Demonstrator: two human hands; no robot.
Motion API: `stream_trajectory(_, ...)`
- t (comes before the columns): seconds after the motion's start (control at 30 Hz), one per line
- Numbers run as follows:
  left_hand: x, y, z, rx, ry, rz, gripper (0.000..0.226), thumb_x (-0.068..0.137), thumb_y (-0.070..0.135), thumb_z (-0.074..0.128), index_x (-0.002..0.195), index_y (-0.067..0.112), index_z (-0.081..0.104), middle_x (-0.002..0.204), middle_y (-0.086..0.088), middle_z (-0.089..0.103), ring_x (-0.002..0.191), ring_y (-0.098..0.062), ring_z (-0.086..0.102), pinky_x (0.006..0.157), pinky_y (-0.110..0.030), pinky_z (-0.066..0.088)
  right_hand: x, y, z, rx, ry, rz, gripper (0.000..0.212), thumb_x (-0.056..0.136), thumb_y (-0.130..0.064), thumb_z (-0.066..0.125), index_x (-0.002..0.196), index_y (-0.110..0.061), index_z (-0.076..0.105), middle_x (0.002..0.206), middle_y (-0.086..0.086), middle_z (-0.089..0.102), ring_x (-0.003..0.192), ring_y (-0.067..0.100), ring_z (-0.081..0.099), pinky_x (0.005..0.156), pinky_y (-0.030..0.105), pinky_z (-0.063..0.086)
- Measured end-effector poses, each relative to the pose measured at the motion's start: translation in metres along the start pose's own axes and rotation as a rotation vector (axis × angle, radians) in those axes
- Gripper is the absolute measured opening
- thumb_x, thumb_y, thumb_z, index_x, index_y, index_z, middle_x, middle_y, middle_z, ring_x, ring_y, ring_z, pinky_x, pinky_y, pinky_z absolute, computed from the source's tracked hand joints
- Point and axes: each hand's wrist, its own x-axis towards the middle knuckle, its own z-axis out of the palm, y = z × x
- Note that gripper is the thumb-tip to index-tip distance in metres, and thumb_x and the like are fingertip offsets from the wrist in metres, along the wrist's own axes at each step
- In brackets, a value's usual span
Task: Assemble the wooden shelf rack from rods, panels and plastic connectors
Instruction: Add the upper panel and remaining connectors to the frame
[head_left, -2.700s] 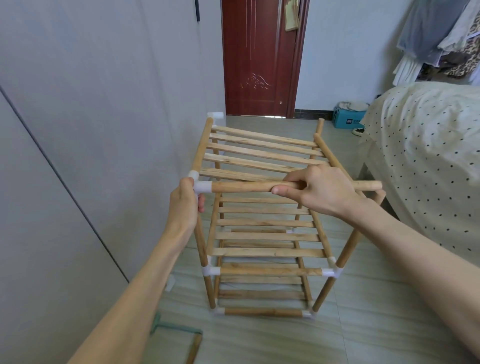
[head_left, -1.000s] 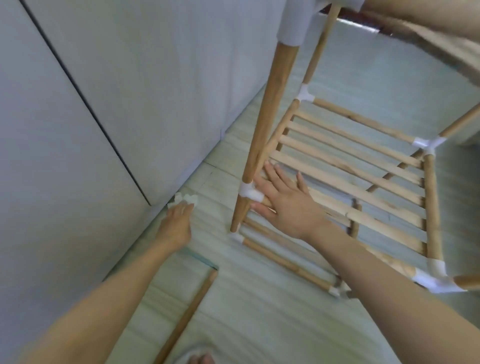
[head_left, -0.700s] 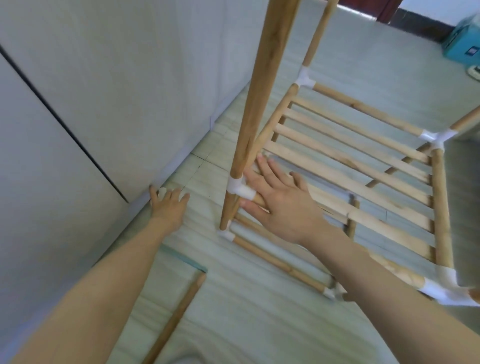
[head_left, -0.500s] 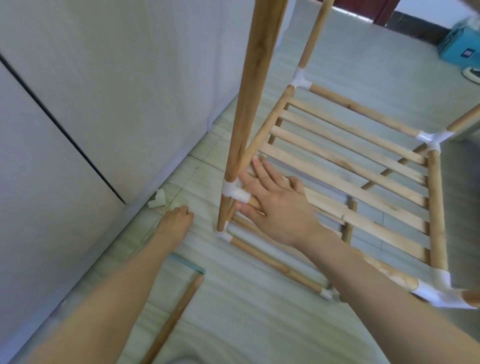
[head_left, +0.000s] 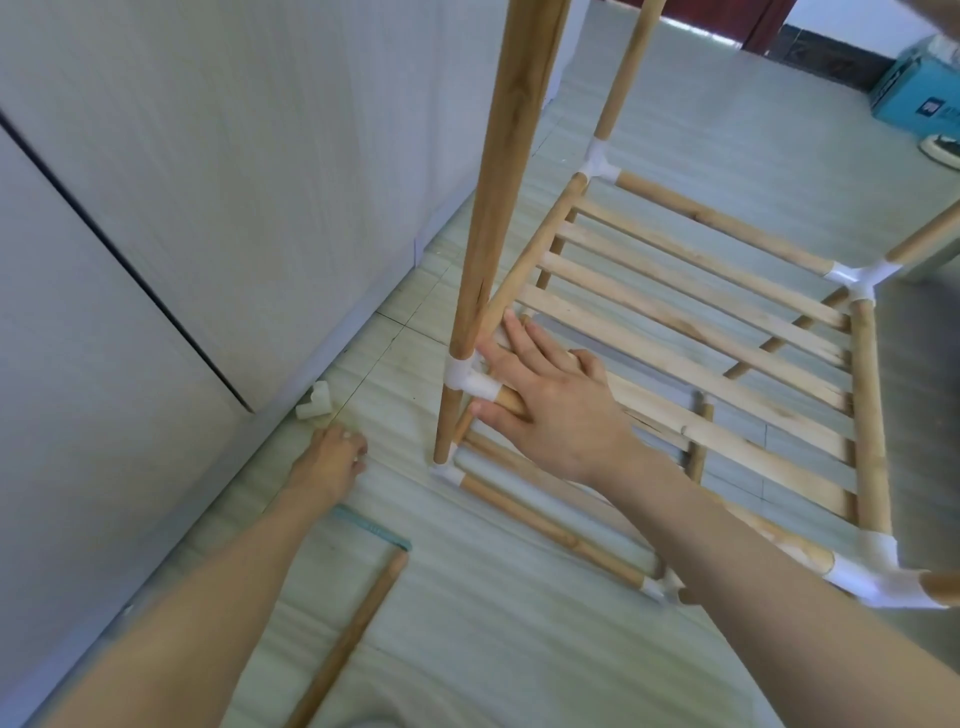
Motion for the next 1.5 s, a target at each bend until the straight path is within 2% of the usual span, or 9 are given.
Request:
stream_trajectory(0.3, -0.050, 0.036, -0.048, -0.479, 0.183, 0.119, 0.020, 0.087, 0.020, 0.066, 0.105, 0.012, 0.066, 0.081, 0.001, 0.053, 0.082, -0.019, 0.055, 0.066, -0.019, 0.038, -0.006, -0.007, -0.002, -0.021, -0.086, 0.029, 0.063, 0.096, -0.056, 0.024, 0.147, -0.039, -0.009, 0.157, -0.007, -0.012, 0.145, 0.012, -0.012, 0.114, 0.045, -0.009)
stream_trajectory(0.47, -0.118, 0.075, -0.115, -0.797, 0.251, 0.273, 0.022, 0.082, 0.014, 0.070, 0.083, 0.034, 0.063, 0.078, -0.001, 0.057, 0.071, -0.014, 0.048, 0.062, -0.011, 0.036, -0.046, -0.011, -0.027, 0.195, -0.168, 0.109, 0.055, 0.101, -0.039, 0.030, 0.150, -0.023, 0.013, 0.159, -0.001, 0.001, 0.146, 0.015, -0.001, 0.115, 0.034, -0.003)
stream_trajectory(0.57, -0.162, 0.106, -0.158, -0.919, 0.274, 0.374, 0.030, 0.081, 0.006, 0.070, 0.083, 0.035, 0.065, 0.087, 0.007, 0.067, 0.074, -0.003, 0.057, 0.067, -0.007, 0.040, -0.082, -0.020, -0.057, 0.391, -0.066, 0.154, 0.038, 0.101, -0.025, 0.037, 0.138, -0.018, 0.046, 0.146, 0.006, 0.041, 0.137, 0.023, 0.032, 0.104, 0.025, 0.022)
stream_trajectory(0.7, -0.211, 0.152, -0.207, -1.075, 0.270, 0.551, 0.028, 0.082, -0.001, 0.067, 0.089, 0.026, 0.065, 0.093, 0.013, 0.066, 0.079, 0.009, 0.063, 0.068, -0.006, 0.045, -0.131, -0.025, -0.101, 0.642, 0.066, 0.238, 0.032, 0.097, -0.021, 0.048, 0.126, -0.016, 0.058, 0.128, 0.001, 0.059, 0.113, 0.012, 0.054, 0.089, 0.013, 0.035)
stream_trajectory(1.07, -0.286, 0.299, -0.280, -1.167, 0.350, 0.826, 0.022, 0.082, 0.004, 0.067, 0.084, 0.026, 0.065, 0.085, 0.009, 0.070, 0.084, -0.009, 0.062, 0.081, -0.026, 0.047, -0.239, -0.004, -0.217, 1.032, 0.540, 0.157, 0.017, 0.087, -0.008, 0.062, 0.097, -0.021, 0.066, 0.086, 0.000, 0.069, 0.065, -0.004, 0.057, 0.055, 0.010, 0.041)
stream_trajectory(1.17, -0.295, 0.329, -0.283, -1.136, 0.348, 0.890, 0.022, 0.086, 0.008, 0.064, 0.092, 0.030, 0.066, 0.095, 0.009, 0.071, 0.095, -0.007, 0.064, 0.085, -0.025, 0.049, -0.261, 0.013, -0.230, 1.020, 0.626, 0.146, 0.009, 0.086, -0.005, 0.064, 0.091, -0.012, 0.066, 0.073, -0.006, 0.062, 0.056, -0.010, 0.052, 0.055, 0.004, 0.037)
stream_trajectory(1.27, -0.300, 0.352, -0.274, -0.963, 0.570, 0.885, 0.022, 0.091, 0.011, 0.058, 0.101, 0.030, 0.061, 0.106, 0.009, 0.065, 0.102, -0.007, 0.058, 0.089, -0.026, 0.047, -0.279, 0.039, -0.238, 1.023, 0.773, 0.234, 0.007, 0.085, -0.008, 0.065, 0.079, -0.012, 0.063, 0.065, -0.007, 0.054, 0.050, -0.008, 0.047, 0.052, 0.004, 0.035)
stream_trajectory(1.37, -0.293, 0.359, -0.266, -0.450, 0.880, 0.896, 0.032, 0.091, 0.017, 0.055, 0.121, 0.025, 0.056, 0.119, 0.012, 0.052, 0.117, -0.008, 0.041, 0.096, -0.026, 0.029, -0.289, 0.065, -0.235, 1.150, 0.940, 0.363, 0.013, 0.085, -0.016, 0.066, 0.076, -0.011, 0.058, 0.068, -0.003, 0.055, 0.060, 0.004, 0.050, 0.055, 0.014, 0.041)
stream_trajectory(1.5, -0.278, 0.358, -0.269, 0.059, 0.768, 0.879, 0.052, 0.096, 0.030, 0.046, 0.145, 0.031, 0.029, 0.146, 0.011, 0.033, 0.138, -0.011, 0.019, 0.113, -0.045, 0.005, -0.287, 0.083, -0.225, 1.269, 0.970, 0.408, 0.014, 0.091, -0.021, 0.059, 0.080, -0.014, 0.053, 0.095, 0.001, 0.065, 0.094, 0.013, 0.060, 0.086, 0.028, 0.049)
